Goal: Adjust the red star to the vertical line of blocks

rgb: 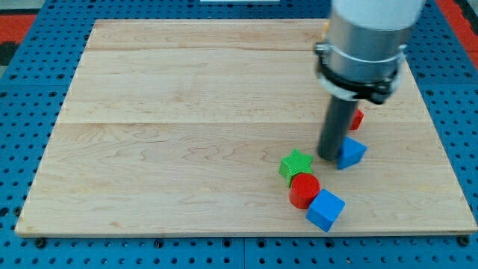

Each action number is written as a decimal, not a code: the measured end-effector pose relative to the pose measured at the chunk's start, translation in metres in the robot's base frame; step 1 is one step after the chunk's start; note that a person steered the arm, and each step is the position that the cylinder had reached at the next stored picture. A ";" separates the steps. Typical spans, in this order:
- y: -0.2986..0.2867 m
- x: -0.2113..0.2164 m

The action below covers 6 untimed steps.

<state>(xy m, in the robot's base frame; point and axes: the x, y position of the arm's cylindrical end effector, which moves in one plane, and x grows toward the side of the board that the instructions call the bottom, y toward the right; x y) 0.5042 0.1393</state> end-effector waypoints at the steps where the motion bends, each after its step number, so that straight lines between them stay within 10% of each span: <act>1: -0.009 -0.002; 6: -0.015 -0.063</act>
